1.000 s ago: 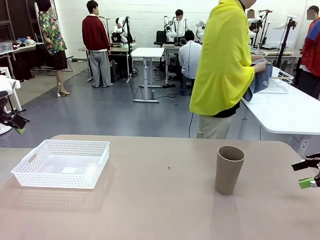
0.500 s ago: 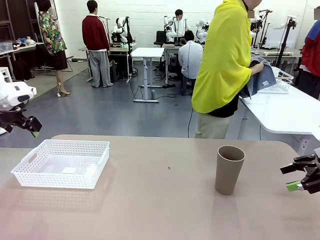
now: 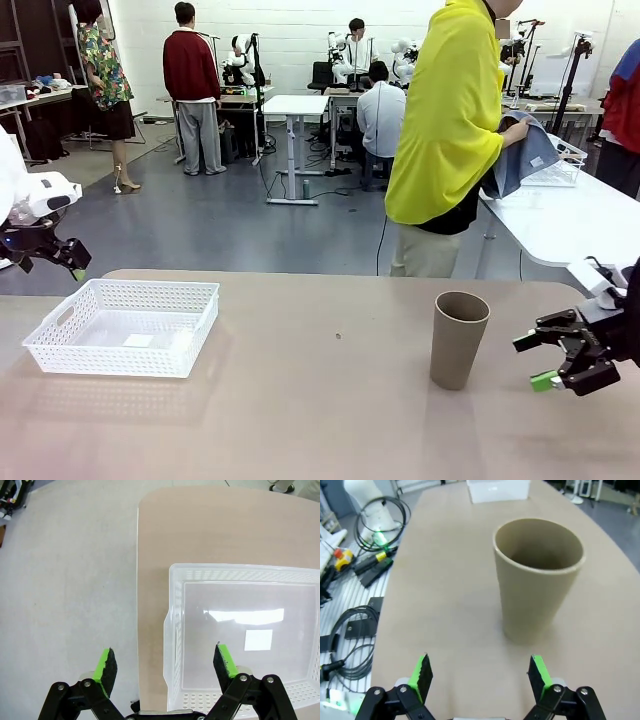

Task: Clean and organize the cups into the basket.
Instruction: Pick up the Organizing basket and move it to the center of the table, then pick up the Reusable plastic cup from the right side of the table and place it inside the Organizing basket.

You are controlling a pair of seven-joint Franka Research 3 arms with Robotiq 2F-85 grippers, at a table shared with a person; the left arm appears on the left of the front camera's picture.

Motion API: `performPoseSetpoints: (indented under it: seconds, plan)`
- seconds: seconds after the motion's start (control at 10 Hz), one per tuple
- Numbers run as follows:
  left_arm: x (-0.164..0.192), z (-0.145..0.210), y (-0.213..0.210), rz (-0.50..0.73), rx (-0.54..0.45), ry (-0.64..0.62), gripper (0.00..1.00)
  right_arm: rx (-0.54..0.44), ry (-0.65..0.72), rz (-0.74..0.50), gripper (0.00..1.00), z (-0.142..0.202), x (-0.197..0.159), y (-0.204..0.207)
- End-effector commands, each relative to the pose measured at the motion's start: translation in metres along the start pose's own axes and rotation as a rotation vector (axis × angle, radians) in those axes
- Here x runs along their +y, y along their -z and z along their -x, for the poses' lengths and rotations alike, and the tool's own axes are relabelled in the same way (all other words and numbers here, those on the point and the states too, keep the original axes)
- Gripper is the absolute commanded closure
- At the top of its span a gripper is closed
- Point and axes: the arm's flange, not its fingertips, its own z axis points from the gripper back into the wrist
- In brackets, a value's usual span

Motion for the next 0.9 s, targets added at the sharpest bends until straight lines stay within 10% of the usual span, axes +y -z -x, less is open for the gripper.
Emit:
performPoseSetpoints:
  seconds: [0.0,0.8]
  plan:
    - [0.0,0.001,-0.004,-0.003,-0.014,0.001,0.0,-0.021,-0.015,0.023,0.0,-0.003,-0.012,0.013]
    - [0.003,-0.003,0.003,-0.004,0.041,0.036,0.0,-0.022,-0.017,-0.008,0.0,-0.005,-0.009,0.012]
